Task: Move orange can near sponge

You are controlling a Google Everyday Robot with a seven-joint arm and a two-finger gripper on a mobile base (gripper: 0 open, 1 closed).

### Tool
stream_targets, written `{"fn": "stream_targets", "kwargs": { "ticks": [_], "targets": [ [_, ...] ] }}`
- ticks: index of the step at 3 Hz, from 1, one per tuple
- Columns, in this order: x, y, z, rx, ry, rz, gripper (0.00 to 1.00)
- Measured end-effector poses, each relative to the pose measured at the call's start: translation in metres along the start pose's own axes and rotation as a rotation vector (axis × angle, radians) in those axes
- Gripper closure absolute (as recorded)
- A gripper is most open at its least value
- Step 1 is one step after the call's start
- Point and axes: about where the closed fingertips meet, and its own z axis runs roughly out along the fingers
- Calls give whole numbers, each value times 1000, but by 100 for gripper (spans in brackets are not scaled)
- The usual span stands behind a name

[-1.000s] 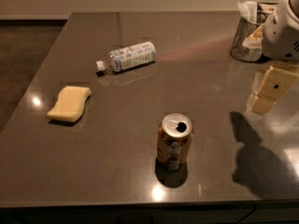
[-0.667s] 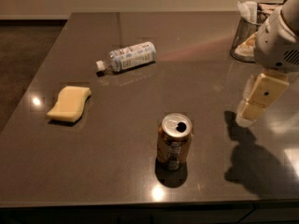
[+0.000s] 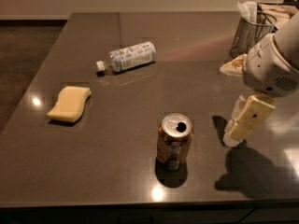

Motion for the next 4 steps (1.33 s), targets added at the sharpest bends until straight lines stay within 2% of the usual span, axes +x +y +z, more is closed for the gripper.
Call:
{"fn": "stream_targets", "kwargs": {
  "ticks": [2,3,4],
  "targets": [
    [-32,45,19,-100,-180,-88,0],
    [-59,62,34,-137,-266,-115,0],
    [-76,69,40,-148,-321,-113,0]
  ]
}}
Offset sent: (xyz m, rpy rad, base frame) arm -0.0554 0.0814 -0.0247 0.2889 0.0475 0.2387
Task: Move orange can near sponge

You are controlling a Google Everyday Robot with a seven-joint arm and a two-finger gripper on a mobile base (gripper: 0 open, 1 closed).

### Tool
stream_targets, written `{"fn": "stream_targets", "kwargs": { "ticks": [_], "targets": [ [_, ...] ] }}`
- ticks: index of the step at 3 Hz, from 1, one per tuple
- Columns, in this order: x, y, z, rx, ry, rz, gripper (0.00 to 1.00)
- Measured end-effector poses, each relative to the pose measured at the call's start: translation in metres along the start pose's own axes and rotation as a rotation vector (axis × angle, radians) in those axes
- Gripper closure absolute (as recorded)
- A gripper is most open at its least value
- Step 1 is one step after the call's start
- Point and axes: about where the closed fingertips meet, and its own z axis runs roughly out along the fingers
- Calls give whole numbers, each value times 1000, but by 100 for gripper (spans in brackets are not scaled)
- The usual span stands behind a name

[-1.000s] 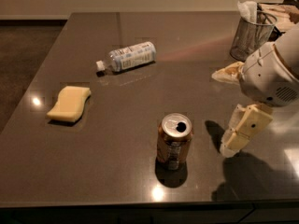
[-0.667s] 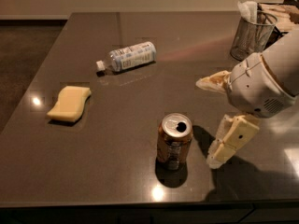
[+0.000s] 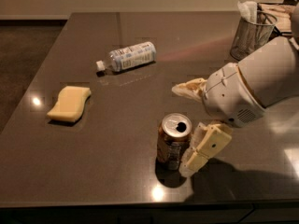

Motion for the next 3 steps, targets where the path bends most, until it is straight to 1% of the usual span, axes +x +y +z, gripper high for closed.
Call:
{"fn": "stream_targets", "kwargs": {
  "ticks": [1,2,3],
  "targets": [
    [-10,2,7,-3,-39,10,16],
    [-12,2,12,0,-55,23,39],
    [-14,0,12,6,-61,35,70]
  ]
}}
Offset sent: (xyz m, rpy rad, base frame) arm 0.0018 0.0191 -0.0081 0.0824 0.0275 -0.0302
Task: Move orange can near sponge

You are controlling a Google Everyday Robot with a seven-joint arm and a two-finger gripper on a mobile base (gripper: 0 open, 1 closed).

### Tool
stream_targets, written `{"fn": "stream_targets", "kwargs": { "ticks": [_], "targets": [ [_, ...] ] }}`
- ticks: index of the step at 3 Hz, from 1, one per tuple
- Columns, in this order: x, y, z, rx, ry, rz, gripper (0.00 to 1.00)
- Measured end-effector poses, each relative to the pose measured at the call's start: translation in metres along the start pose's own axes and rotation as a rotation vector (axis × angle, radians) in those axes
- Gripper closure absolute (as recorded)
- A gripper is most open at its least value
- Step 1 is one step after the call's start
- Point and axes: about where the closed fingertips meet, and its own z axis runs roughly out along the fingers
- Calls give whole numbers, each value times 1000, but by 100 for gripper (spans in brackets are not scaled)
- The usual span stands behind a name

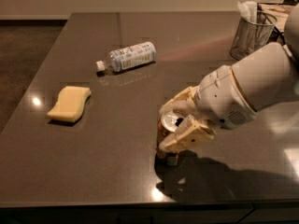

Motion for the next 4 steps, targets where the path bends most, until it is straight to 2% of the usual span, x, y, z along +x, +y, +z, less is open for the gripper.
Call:
{"fn": "stream_targets", "kwargs": {
  "ticks": [1,2,3,4],
  "targets": [
    [-24,-8,-5,14,-12,-8,94],
    [-58,-29,2,21,-18,-31,100],
    [-97,-58,24,9,-28,-64,100],
    [-126,-84,49,-12,-35,-89,100]
  ]
}}
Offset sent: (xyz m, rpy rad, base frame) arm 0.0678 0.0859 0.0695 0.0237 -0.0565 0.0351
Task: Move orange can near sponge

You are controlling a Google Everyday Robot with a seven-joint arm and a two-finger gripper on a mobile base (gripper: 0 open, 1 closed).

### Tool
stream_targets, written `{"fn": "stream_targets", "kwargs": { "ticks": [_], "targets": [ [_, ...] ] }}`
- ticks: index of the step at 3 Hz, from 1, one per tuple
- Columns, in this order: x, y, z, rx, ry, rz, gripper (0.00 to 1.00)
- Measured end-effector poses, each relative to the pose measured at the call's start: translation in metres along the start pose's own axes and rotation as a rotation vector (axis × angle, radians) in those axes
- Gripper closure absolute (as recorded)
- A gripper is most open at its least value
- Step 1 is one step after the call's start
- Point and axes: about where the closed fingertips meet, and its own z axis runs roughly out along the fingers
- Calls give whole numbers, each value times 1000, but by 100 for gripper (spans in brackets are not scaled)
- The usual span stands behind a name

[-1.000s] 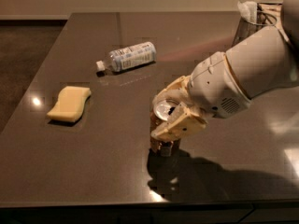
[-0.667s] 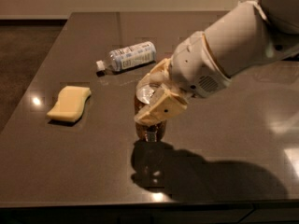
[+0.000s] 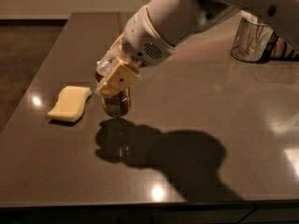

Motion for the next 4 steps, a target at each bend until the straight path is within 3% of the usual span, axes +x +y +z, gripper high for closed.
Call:
{"fn": "stream_targets", "kwargs": {
  "ticks": [2,3,4],
  "targets": [
    [-8,-37,52,-26,4,-14,100],
    [-9,-46,69,-34,4,-20,84],
    [-9,-51,81,-39,3,-15,62]
  ]
}}
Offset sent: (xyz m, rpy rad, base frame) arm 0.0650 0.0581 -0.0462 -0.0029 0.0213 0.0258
